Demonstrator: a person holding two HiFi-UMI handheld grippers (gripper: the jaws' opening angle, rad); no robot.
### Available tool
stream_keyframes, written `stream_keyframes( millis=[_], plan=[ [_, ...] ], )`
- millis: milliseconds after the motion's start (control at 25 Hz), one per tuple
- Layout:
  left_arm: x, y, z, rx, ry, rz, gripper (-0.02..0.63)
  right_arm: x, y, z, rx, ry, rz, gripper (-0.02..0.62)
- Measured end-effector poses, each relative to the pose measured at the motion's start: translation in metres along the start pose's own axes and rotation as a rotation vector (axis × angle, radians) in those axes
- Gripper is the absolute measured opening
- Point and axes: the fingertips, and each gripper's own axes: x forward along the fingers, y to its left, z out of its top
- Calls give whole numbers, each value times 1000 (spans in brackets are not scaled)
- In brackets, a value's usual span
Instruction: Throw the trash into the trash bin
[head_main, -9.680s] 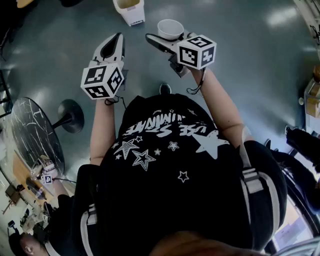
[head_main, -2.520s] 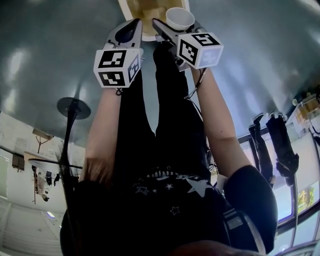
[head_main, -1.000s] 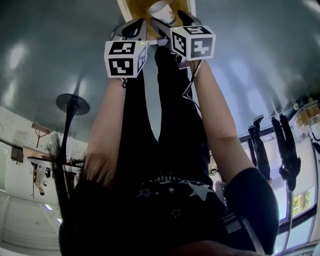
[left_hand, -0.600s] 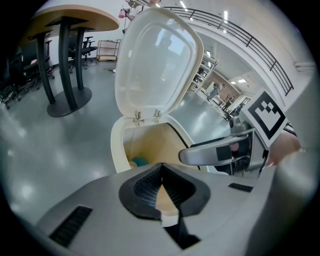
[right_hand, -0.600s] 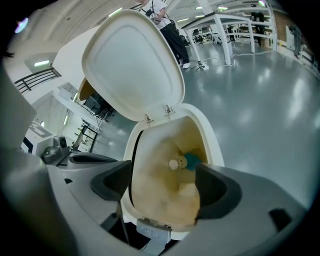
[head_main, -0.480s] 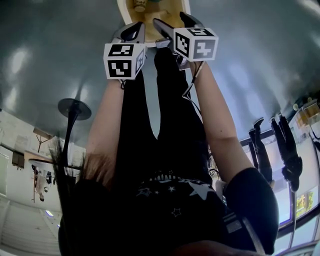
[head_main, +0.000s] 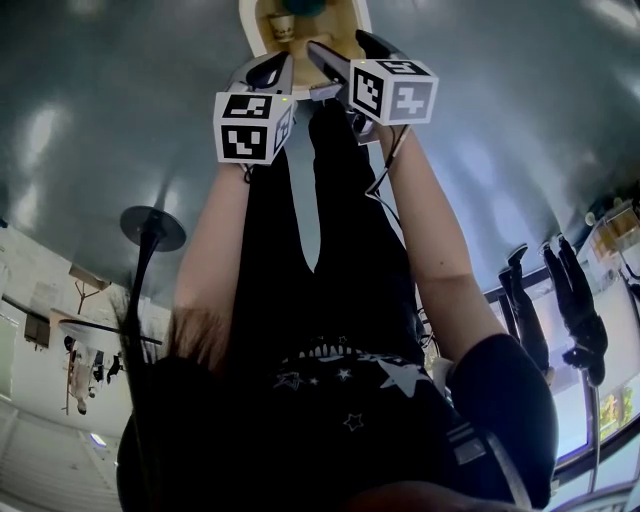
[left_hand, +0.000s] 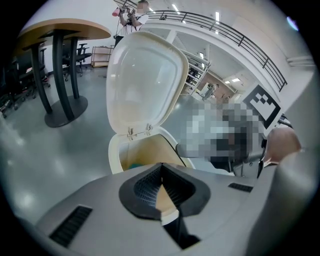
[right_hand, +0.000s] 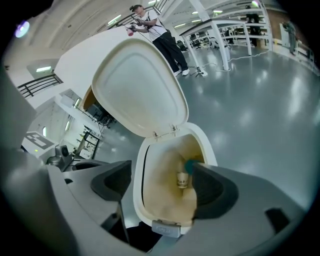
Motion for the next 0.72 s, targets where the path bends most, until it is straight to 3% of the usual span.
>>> stream_keyframes(
  millis=[120,280,480,720],
  plan=[
    [-2,-4,0,-3,-8,-4,11,-6,0,4,-20,-7,-15,377],
    [-7,-4,1,-8,-19,-7,11,-11,4,10,-41,-24,-50,294],
    [-13,-11,7,-5,-24,-9,11,-23,-5,19,-68,-82,-121,125],
    [-25,-14,20,0,-53,-5,11,-32,5,29,-85,-103,-113,97]
  ],
)
